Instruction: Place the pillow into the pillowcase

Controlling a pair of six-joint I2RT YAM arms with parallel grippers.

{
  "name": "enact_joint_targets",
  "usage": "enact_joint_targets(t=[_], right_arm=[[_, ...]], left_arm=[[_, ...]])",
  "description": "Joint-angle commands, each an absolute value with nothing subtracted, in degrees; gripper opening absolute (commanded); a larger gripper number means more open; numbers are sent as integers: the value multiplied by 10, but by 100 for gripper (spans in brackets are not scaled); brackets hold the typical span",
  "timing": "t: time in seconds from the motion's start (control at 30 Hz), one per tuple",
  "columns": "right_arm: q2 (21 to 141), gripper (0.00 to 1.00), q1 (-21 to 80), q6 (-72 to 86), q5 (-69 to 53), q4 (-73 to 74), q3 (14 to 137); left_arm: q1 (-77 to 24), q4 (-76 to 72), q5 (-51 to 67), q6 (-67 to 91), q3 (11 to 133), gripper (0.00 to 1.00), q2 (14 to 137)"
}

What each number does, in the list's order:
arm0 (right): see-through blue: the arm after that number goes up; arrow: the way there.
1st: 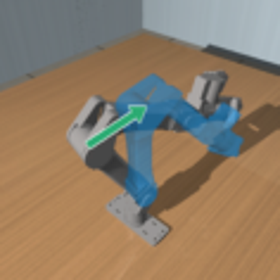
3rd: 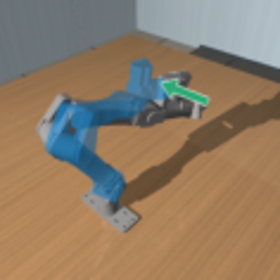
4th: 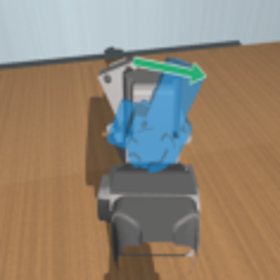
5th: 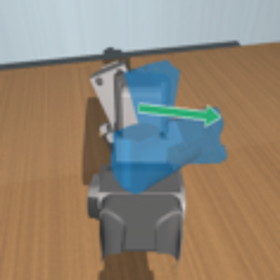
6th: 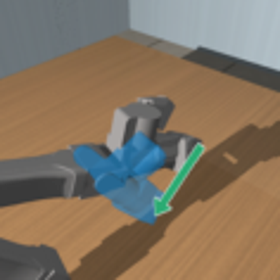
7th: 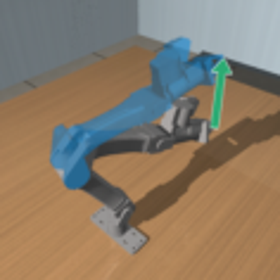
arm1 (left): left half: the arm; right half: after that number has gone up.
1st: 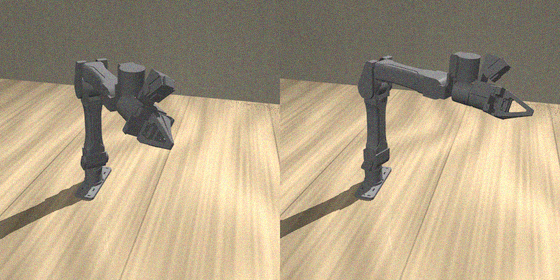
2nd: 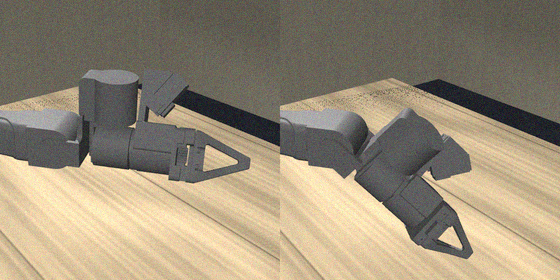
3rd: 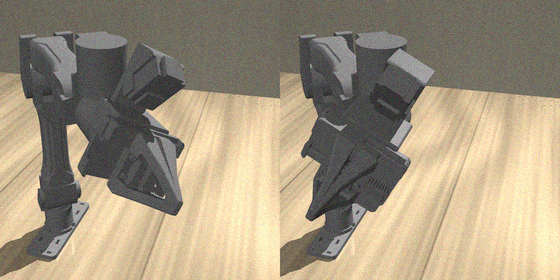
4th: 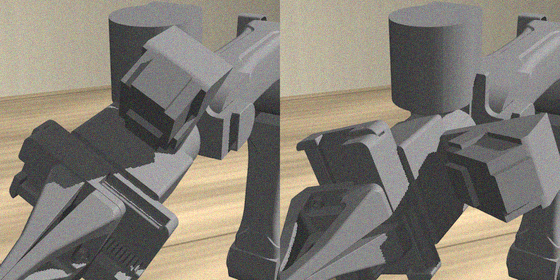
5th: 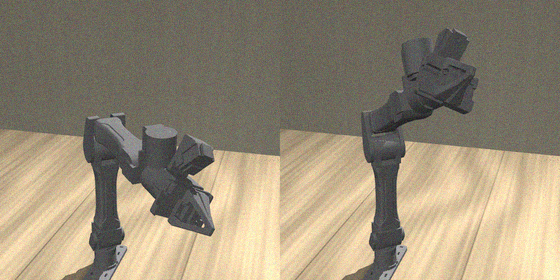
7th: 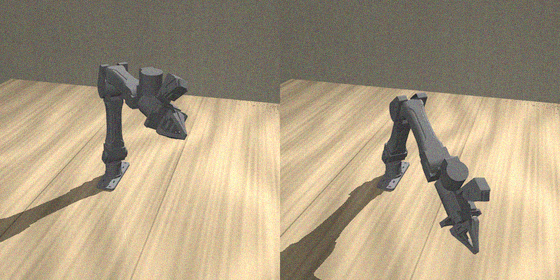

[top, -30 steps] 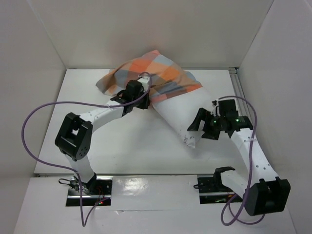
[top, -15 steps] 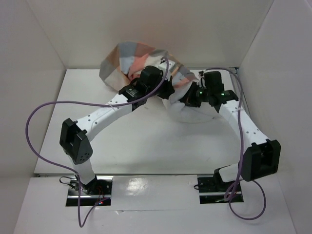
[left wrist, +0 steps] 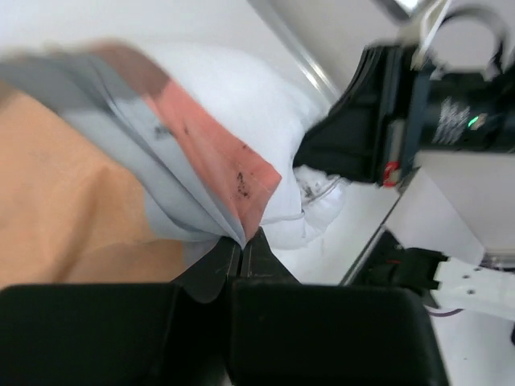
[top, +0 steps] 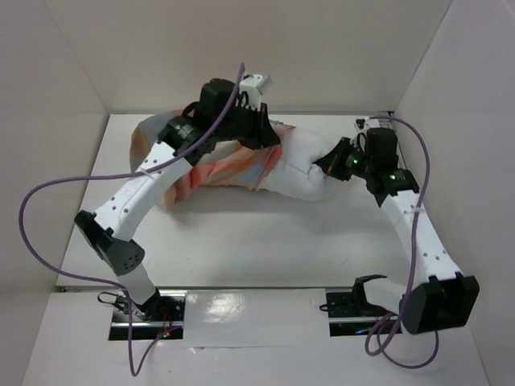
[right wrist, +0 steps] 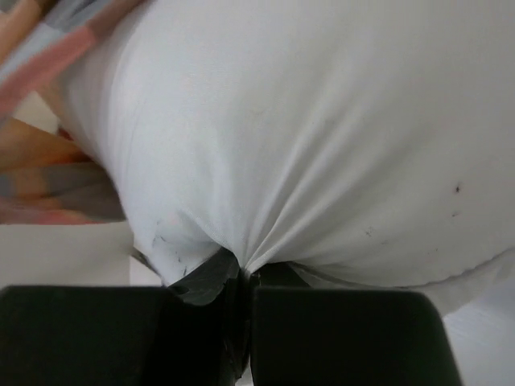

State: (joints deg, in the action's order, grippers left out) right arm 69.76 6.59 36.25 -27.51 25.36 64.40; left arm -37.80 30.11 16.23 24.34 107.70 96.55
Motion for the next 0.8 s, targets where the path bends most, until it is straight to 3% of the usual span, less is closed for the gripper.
enact_joint_targets(t=[0.0, 0.07, 0.3, 0.53, 0.57, 0.6, 0.67, 0.7, 0.77], right_arm=[[605, 0, 69, 303, -245, 303, 616], [577, 0, 69, 276, -217, 367, 606], [545, 0, 69, 243, -199, 523, 627], [663, 3, 69, 298, -181, 383, 613], [687, 10, 63, 304, -176, 361, 627], [713, 23, 63, 304, -176, 329, 661], [791, 55, 41, 320, -176, 306, 701], [815, 76, 35, 325, -184, 284, 738], [855, 85, 26, 325, -171, 277, 773]], left_arm=[[-432, 353, 202, 272, 1278, 0, 914], [-432, 415, 172, 276, 1347, 0, 914], [-359, 428, 198, 302, 1301, 0, 916], [-269, 504, 199, 255, 1383, 0, 1150], [-269, 504, 187, 245, 1395, 4, 1173], [-262, 504, 176, 237, 1395, 26, 1173], [-262, 498, 158, 220, 1395, 54, 1173], [-262, 491, 136, 208, 1395, 76, 1152], [-262, 480, 112, 196, 1377, 80, 1124]])
